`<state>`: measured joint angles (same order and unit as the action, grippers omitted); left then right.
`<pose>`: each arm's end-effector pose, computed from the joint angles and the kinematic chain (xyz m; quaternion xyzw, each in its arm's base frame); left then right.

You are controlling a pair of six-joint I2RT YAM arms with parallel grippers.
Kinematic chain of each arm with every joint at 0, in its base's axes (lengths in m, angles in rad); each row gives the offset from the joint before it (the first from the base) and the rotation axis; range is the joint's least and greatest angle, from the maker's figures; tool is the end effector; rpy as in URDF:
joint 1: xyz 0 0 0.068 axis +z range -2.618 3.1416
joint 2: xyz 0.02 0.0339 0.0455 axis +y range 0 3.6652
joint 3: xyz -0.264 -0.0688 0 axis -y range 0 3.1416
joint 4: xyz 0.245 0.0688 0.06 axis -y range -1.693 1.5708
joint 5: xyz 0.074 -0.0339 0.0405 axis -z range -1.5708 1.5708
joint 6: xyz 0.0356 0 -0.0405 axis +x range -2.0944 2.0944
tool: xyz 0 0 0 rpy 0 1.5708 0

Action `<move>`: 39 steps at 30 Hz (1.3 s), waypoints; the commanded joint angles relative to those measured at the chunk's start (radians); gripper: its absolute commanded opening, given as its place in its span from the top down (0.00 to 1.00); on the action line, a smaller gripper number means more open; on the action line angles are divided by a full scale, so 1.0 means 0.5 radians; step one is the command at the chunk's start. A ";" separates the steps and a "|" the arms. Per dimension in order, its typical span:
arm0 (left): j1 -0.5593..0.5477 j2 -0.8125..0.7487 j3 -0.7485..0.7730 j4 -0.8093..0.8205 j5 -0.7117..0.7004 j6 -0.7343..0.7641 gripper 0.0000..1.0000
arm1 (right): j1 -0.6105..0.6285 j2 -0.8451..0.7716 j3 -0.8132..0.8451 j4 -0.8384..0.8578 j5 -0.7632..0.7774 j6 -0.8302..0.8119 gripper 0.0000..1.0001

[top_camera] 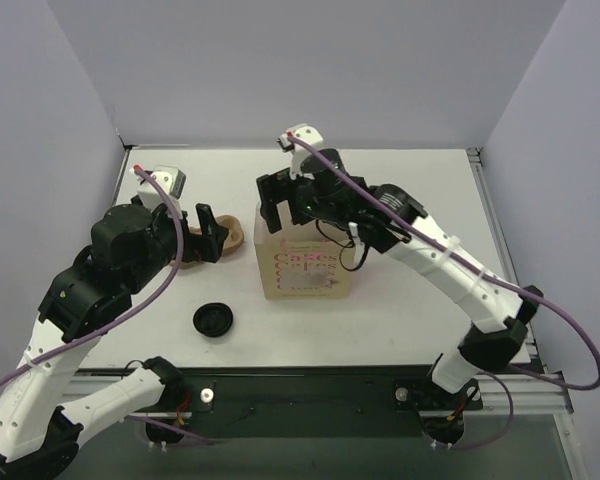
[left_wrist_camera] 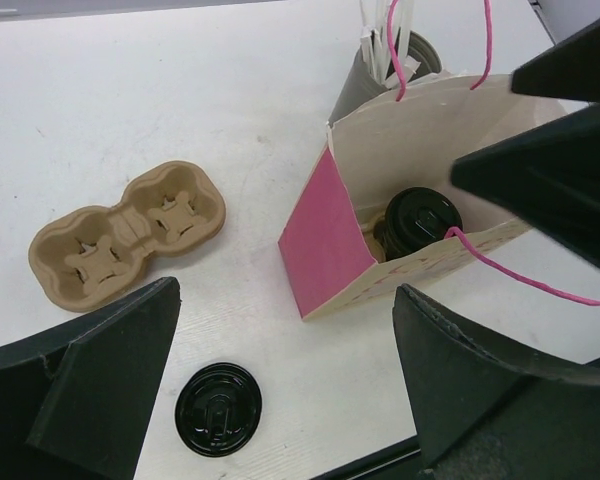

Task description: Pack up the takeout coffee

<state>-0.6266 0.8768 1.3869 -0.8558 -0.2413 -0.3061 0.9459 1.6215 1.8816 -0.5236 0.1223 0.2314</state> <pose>0.1166 -0.0739 0.4516 0.0613 0.8129 -0.1687 0.5541 0.2143 0.2896 0.4697 -0.2423 0.7554 0.2967 0.5317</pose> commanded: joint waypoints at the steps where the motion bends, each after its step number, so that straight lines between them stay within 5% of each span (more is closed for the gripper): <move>1: 0.004 -0.035 -0.006 0.184 0.139 -0.029 0.03 | 0.010 -0.420 -0.154 -0.109 0.274 0.126 0.00; 11: 0.011 -0.287 -0.414 0.818 0.421 -0.240 0.03 | 0.010 -1.245 -0.771 -0.180 0.663 0.457 0.00; 17: 0.011 -0.330 -0.494 0.807 0.483 -0.247 0.03 | 0.010 -1.521 -1.054 -0.177 0.798 0.770 0.00; 39: 0.011 -0.422 -0.559 0.730 0.565 -0.238 0.03 | 0.007 -1.519 -1.174 -0.186 0.811 0.881 0.00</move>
<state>-0.6266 0.6678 1.0946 -0.5194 0.0261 -0.4480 0.9459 0.8639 1.2850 -0.6292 0.5087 0.6556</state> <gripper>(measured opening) 0.972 0.999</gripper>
